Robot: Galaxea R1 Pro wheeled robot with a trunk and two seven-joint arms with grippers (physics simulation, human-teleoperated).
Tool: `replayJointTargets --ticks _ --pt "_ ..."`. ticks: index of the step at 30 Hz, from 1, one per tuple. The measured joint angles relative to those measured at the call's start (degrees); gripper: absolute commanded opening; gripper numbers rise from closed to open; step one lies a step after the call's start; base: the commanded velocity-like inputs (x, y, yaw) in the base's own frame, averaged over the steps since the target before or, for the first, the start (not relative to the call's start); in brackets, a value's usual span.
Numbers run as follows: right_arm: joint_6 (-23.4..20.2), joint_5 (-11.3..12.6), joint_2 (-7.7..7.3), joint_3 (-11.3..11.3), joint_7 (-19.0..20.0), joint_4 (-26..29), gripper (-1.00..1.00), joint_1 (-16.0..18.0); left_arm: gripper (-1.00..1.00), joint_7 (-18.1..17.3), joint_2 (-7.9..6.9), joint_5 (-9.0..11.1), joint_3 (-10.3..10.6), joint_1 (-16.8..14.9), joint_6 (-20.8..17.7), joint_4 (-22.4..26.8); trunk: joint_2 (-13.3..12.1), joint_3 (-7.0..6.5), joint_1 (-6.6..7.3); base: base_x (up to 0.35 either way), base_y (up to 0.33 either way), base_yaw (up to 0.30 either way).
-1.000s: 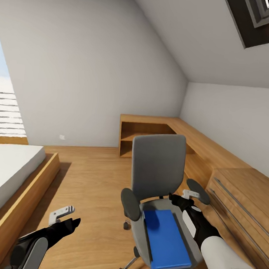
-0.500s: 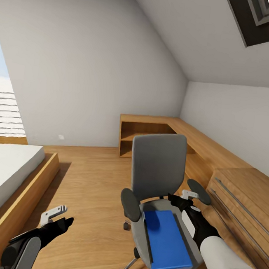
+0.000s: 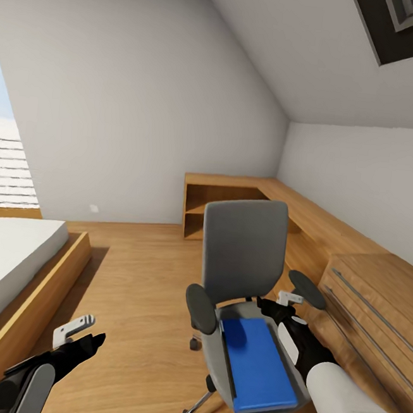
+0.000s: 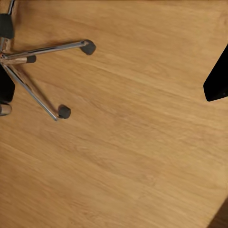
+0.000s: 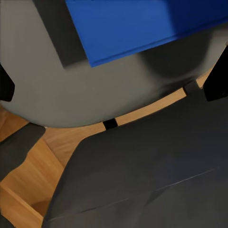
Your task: In the bedroom, organize the workspace by keeping the computer under the desk, ensuring the monitor is on the desk, placing the keyboard on the desk next to the monitor, placing the mouse on the desk next to the keyboard, moving the folder from the swivel chair onto the desk next to the mouse, stacking the notebook on top of the folder with the pen on top of the notebook, and positioning the swivel chair next to the desk.
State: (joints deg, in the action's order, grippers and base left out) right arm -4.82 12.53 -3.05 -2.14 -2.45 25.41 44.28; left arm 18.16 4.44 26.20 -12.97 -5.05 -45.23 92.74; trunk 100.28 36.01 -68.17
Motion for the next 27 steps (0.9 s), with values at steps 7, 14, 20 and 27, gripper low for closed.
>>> replayJointTargets --ticks 7,14,20,27 --pt "0.0 -0.1 0.01 0.0 0.0 0.0 1.0 0.0 1.0 0.2 0.0 0.0 -0.1 0.0 0.0 0.0 2.8 1.26 -1.54 0.0 0.0 0.0" --pt "0.0 -0.1 0.01 0.0 0.0 0.0 1.0 0.0 1.0 0.3 0.08 0.0 -0.1 0.0 0.0 0.0 5.6 2.51 -3.08 0.0 0.0 0.0" --pt "0.0 -0.1 0.01 0.0 0.0 0.0 1.0 0.0 1.0 0.3 0.09 0.0 -0.1 0.0 0.0 0.0 8.0 3.59 -4.39 0.0 0.0 0.0" --pt "0.0 -0.1 0.01 0.0 0.0 0.0 1.0 0.0 1.0 0.1 0.09 0.0 0.0 0.0 -0.1 0.0 8.0 3.6 -4.4 0.0 0.0 0.0"
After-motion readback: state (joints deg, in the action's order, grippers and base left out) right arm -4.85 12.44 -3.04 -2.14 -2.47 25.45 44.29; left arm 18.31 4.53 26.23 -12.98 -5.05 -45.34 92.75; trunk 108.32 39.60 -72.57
